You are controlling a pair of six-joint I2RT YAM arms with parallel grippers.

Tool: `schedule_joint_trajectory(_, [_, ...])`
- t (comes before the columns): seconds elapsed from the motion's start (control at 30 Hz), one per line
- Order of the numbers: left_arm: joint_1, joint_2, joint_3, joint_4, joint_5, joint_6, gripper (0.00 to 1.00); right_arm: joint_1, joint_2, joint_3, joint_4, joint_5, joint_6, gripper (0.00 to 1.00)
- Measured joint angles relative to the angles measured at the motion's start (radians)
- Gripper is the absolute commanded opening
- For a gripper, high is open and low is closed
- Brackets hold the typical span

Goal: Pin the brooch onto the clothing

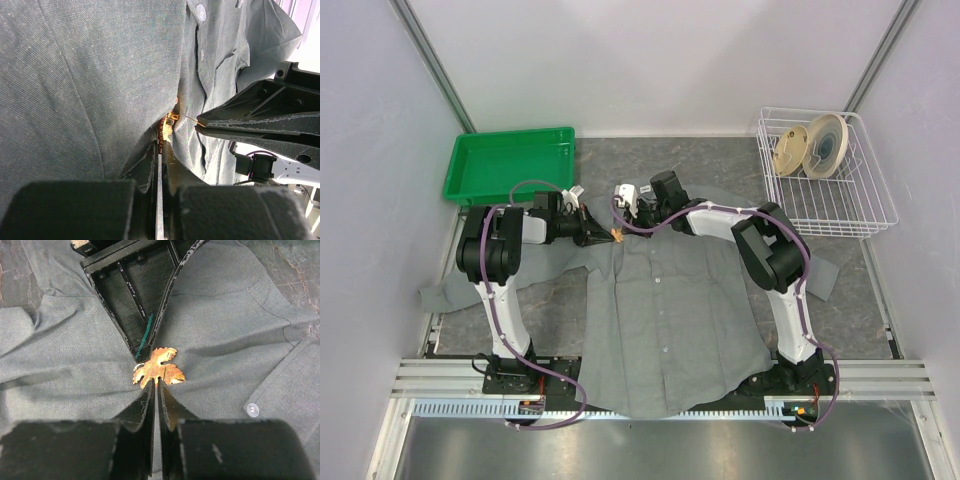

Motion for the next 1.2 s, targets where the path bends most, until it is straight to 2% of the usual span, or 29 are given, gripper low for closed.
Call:
schedule_joint_trajectory(0.33, [0.0,0.0,0.0,-0.001,0.0,0.0,0.02,0.01,0.016,0.011,0.0,0.002,0.001,0.08])
schedule_joint_trajectory(0.5, [0.0,0.0,0.0,-0.001,0.0,0.0,0.02,0.017,0.031,0.013,0.0,0.003,0.002,0.0])
schedule_joint_trajectory(1.03, [0.0,0.0,0.001,-0.002,0.001,0.0,0.02,0.015,0.029,0.02,0.008,0.011,0.013,0.0])
schedule_joint_trajectory(1.2, [0.0,0.0,0.002,-0.003,0.001,0.0,0.02,-0.002,0.0,-0.023,0.006,0.019,0.011,0.09])
